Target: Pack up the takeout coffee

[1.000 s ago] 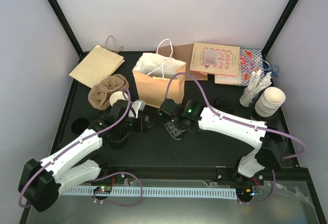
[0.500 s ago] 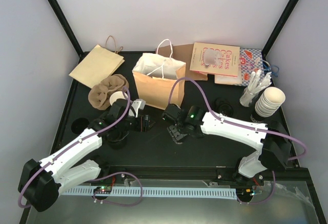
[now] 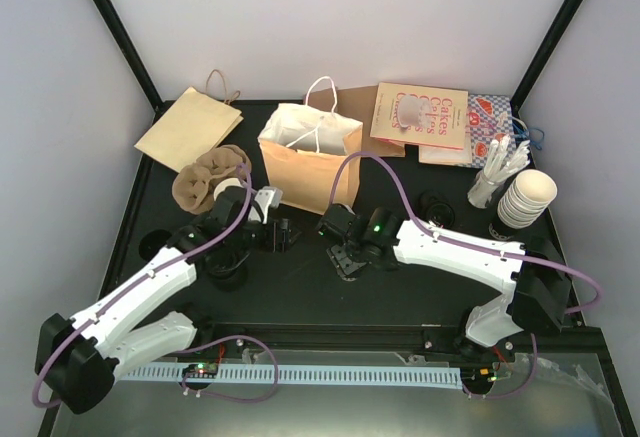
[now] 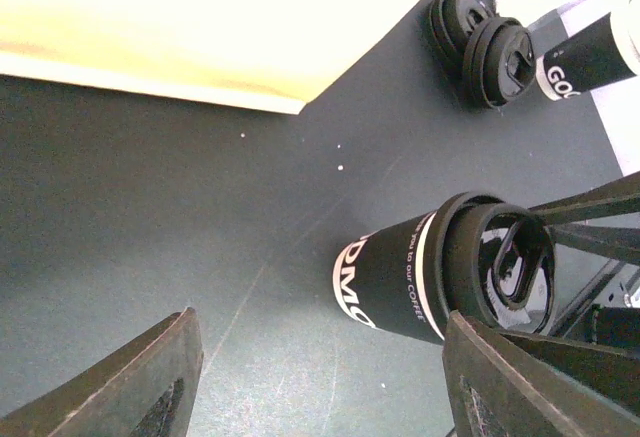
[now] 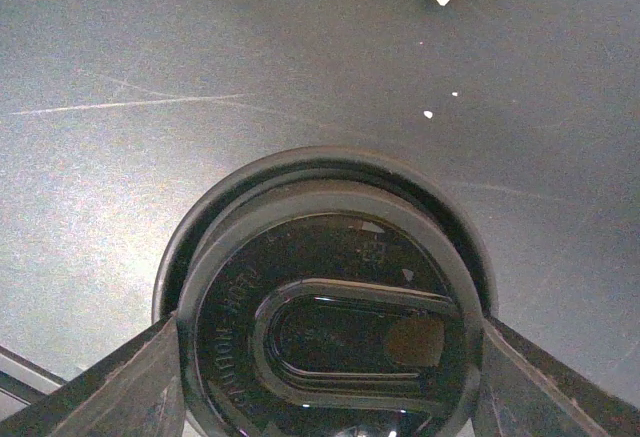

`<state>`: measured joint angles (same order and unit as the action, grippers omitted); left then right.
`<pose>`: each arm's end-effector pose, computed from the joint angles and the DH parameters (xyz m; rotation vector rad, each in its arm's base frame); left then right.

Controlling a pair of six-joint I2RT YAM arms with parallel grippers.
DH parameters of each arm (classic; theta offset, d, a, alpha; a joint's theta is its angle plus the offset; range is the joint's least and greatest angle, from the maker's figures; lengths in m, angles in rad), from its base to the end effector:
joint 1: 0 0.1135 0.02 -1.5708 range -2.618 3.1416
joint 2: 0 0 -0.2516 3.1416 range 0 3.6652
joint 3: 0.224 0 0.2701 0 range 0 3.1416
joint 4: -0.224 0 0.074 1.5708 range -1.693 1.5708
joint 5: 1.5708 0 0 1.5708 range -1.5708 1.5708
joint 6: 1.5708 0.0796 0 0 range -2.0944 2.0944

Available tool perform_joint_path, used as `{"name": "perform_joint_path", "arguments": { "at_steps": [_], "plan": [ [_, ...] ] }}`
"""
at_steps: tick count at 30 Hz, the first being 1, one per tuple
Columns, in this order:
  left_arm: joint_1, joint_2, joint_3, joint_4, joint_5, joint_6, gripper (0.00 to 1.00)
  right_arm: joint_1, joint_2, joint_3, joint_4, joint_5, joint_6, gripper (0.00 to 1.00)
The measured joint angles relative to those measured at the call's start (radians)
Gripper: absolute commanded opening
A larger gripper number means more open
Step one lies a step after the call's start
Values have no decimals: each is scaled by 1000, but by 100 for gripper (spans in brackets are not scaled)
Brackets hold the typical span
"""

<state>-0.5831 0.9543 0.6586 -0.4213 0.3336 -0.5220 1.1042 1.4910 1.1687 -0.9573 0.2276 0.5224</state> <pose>0.1997 -0.1629 0.2014 0.2593 2.4144 -0.9250 0.1565 0.2708 0.1926 -0.7518 2.6735 0.0778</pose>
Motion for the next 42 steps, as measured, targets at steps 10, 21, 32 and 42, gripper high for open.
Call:
{"name": "perform_joint_path", "arguments": {
  "at_steps": [10,21,32,42],
  "plan": [
    [0,-72,136,-113,-106,48,74,0,-42,41,-77,7,-4,71],
    [123,-9,482,-322,-232,167,99,0,-211,123,-158,76,-11,72],
    [295,256,790,-497,-314,291,99,0,-305,156,-201,151,-24,73],
    [301,446,899,-503,-301,395,98,-5,-348,157,-219,197,-23,73]
  ]
}}
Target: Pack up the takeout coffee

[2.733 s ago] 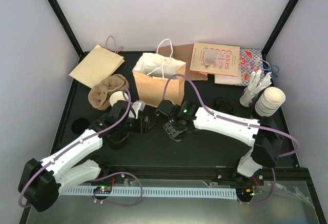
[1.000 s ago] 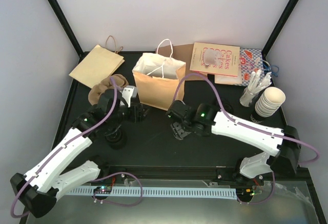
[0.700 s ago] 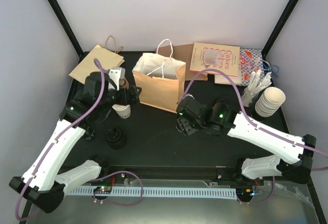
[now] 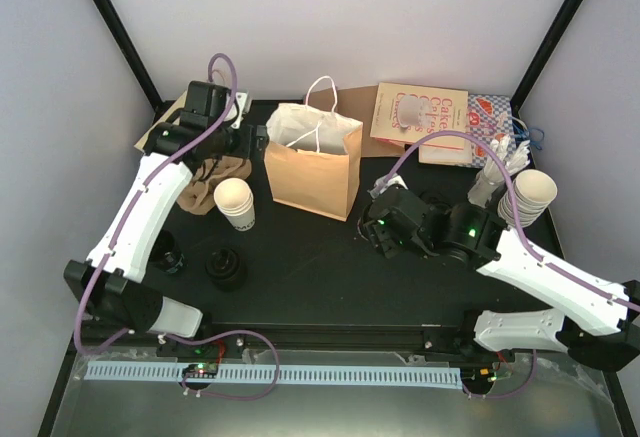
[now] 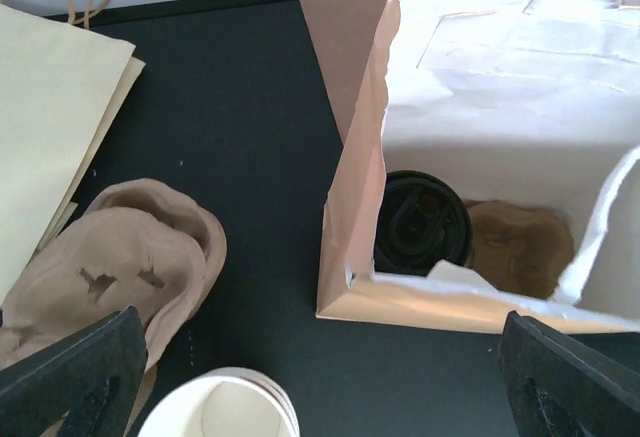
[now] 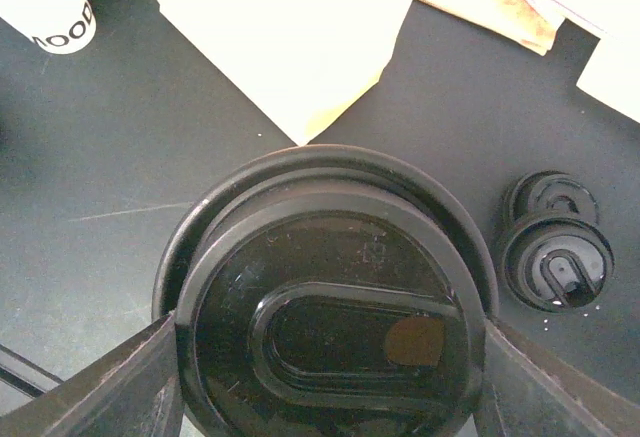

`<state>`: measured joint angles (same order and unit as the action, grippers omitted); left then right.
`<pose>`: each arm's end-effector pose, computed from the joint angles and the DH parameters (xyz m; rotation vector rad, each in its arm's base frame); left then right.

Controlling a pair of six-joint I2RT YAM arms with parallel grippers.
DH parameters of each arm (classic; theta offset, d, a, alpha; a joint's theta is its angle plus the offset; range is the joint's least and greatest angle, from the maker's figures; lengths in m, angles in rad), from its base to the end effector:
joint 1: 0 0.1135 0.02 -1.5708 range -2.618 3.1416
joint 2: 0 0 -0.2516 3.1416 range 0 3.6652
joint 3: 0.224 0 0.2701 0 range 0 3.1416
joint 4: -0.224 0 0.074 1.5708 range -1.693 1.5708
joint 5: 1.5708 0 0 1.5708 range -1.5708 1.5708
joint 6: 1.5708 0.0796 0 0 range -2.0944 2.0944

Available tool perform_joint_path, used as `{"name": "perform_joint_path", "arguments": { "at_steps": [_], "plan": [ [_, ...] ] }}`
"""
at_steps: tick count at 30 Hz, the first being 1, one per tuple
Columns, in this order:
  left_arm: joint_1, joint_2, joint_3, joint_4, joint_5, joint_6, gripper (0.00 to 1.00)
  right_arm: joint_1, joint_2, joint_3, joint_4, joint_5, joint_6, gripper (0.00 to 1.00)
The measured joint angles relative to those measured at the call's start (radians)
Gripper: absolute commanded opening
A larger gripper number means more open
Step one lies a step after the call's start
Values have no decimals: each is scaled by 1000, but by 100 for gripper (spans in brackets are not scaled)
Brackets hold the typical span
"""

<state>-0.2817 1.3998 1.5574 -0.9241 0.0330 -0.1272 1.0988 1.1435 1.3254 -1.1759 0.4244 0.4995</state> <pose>0.3244 -0.0966 0.3555 0.1978 2.3411 -0.2408 0.1400 0.2022 0.3263 -0.5715 2.3783 0.1523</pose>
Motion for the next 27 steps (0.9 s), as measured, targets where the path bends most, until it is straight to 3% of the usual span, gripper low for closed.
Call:
{"name": "perform_joint_path", "arguments": {
  "at_steps": [12,20,27],
  "plan": [
    [1,231,228,-48,37,54,89,-1,-34,21,-19,27,0,74],
    [1,364,411,-83,71,65,69,-1,-37,54,-50,41,2,74],
    [1,434,425,-131,113,66,38,-1,-38,161,-89,82,-3,74]
  ]
}}
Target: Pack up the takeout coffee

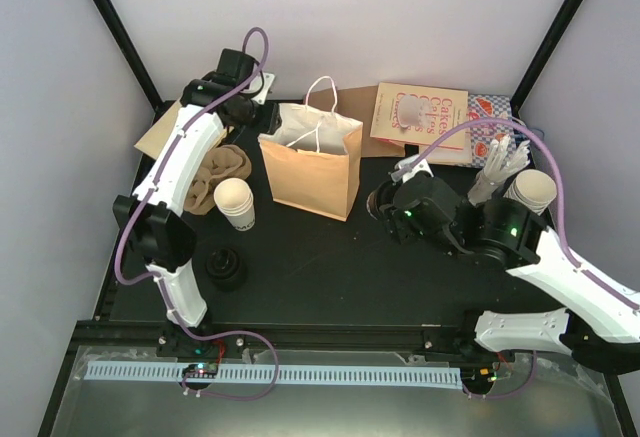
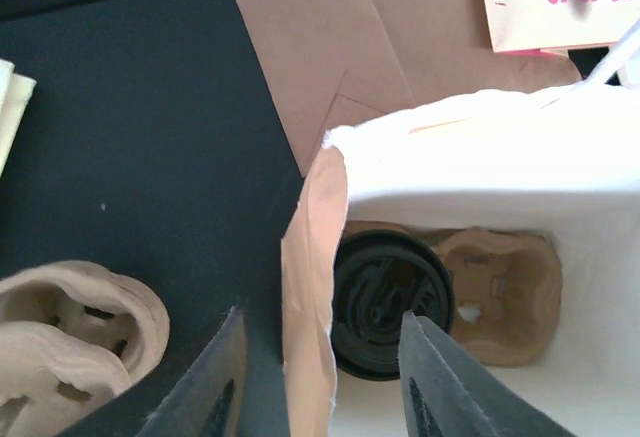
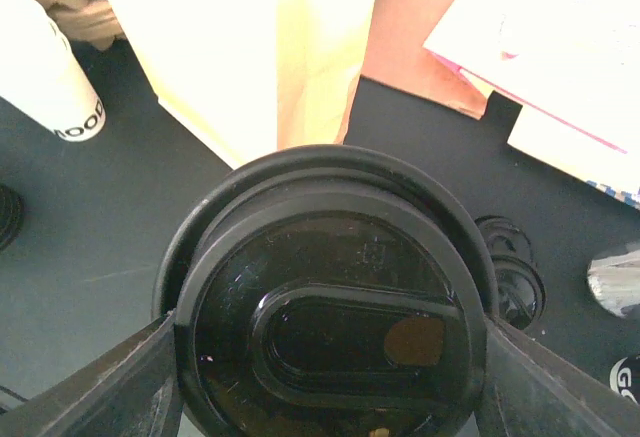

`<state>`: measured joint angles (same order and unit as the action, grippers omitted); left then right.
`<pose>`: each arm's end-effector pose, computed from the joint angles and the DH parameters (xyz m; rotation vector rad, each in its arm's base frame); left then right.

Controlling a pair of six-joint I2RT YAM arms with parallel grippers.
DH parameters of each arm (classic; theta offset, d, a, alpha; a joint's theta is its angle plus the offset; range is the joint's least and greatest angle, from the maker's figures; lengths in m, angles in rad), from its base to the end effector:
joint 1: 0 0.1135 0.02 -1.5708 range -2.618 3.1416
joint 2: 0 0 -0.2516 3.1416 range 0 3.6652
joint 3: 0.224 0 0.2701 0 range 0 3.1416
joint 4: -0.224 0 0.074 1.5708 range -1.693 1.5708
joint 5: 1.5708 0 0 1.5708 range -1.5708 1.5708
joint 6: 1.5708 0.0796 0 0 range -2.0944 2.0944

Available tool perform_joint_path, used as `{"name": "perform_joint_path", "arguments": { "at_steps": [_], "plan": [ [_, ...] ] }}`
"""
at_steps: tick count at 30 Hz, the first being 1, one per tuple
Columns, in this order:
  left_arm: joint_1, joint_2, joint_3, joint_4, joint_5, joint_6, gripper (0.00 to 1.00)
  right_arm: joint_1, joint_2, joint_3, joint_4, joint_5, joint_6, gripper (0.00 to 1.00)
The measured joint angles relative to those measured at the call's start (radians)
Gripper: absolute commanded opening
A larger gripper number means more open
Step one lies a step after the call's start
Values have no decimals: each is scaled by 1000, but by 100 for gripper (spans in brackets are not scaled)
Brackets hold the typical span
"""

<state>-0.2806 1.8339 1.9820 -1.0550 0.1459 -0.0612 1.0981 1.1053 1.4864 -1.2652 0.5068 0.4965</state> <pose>0.4111 -0.1305 0.3343 0.3353 2.4704 -0.3256 0.1347 0.1785 0.3809 -0.4801 2.2694 0.1729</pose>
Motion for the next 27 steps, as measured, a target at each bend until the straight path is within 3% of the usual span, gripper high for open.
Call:
{"name": "perform_joint_path", "arguments": {
  "at_steps": [5,6,14,27],
  "plan": [
    [0,4,0,-24,26,0,3,0,6,64,-23,34,-12,74],
    [0,4,0,-29,30,6,2,0,10,79,-29,41,-17,75],
    [-10,-22,-29,-34,45,-5,1,-1,51,200,-67,80,-50,74],
    [-102,-343,-393,73,105,-132,1,-1,145,387,-48,104,-145,74]
  ]
}}
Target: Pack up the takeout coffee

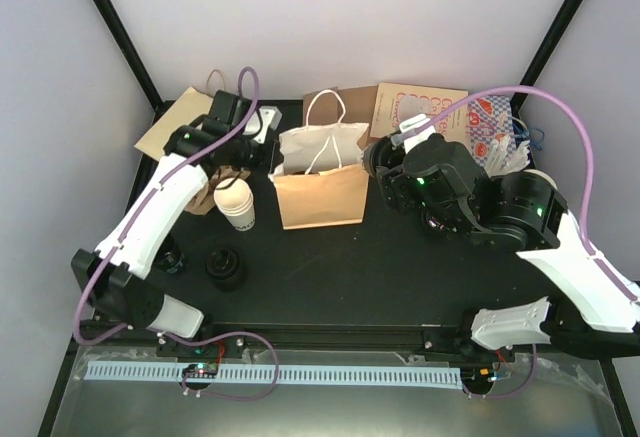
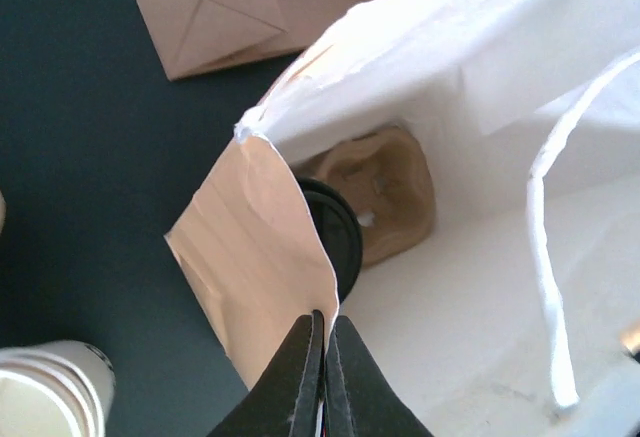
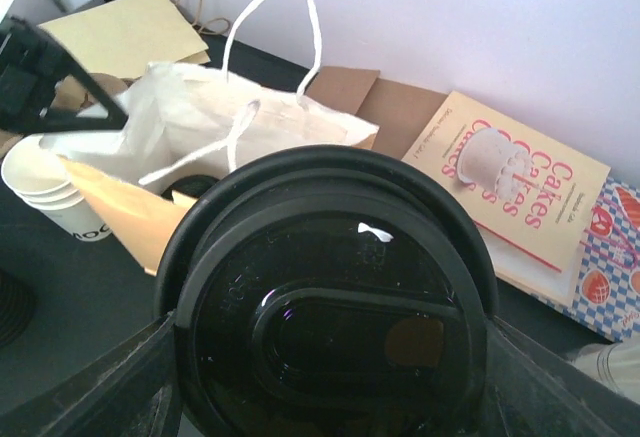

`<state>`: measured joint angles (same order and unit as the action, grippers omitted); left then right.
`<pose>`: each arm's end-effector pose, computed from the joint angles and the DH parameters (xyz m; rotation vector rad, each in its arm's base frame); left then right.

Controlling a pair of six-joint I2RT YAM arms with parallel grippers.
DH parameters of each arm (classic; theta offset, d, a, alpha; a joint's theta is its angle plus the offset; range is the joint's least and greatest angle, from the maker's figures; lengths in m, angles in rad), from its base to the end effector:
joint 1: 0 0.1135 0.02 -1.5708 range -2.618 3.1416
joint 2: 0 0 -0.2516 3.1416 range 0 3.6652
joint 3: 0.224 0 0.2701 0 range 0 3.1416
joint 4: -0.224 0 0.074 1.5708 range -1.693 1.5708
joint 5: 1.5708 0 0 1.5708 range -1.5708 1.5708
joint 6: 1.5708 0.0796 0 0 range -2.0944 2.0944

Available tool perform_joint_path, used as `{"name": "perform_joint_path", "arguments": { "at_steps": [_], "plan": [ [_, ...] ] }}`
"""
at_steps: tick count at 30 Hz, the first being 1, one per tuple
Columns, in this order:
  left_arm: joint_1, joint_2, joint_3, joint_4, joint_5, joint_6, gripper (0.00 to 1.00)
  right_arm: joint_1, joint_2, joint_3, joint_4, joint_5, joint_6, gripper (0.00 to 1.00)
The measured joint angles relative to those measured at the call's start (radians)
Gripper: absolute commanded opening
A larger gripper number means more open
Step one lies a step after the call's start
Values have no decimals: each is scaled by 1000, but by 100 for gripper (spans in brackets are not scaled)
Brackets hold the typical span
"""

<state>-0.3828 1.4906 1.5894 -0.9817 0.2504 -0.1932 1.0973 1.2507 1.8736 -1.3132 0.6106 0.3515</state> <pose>0.3191 -0.1498 0.3332 0.3482 2.4733 -0.5550 0.1442 0.1813 0.4660 -0.4749 2.0700 0.1600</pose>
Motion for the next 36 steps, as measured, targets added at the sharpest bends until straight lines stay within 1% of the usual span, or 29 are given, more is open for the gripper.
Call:
{"name": "perform_joint_path", "arguments": {
  "at_steps": [5,10,11,12,13,18,20,21,24,29,32,36],
  "plan": [
    [-15,-156,-199,93,59,-122,2,0,37,48,5,15,-42,74],
    [-50,-281,-322,156,94,-231,4,-2,85,79,10,32,-80,74],
    [-60,-302,-343,170,98,-253,6,-3,94,79,11,34,-86,74],
    [-70,-319,-360,182,102,-270,11,-4,104,79,13,34,-91,74],
    [-80,-334,-375,191,105,-285,18,-5,112,78,18,34,-97,74],
    [-124,-371,-411,213,109,-334,59,-6,123,77,62,29,-117,74],
    [-126,-381,-412,211,96,-341,71,-6,123,76,76,23,-121,74],
    [-126,-386,-412,210,88,-332,75,-6,123,76,82,19,-122,74],
    [-126,-414,-412,197,47,-309,84,-7,121,69,104,11,-124,74],
    [-125,-473,-396,153,-40,-226,97,-11,101,25,145,7,-126,73],
    [-120,-485,-343,122,-91,-146,99,-11,79,-5,169,4,-126,72],
    [-101,-480,-283,107,-112,-24,99,-11,49,-44,187,3,-126,72]
  ]
}}
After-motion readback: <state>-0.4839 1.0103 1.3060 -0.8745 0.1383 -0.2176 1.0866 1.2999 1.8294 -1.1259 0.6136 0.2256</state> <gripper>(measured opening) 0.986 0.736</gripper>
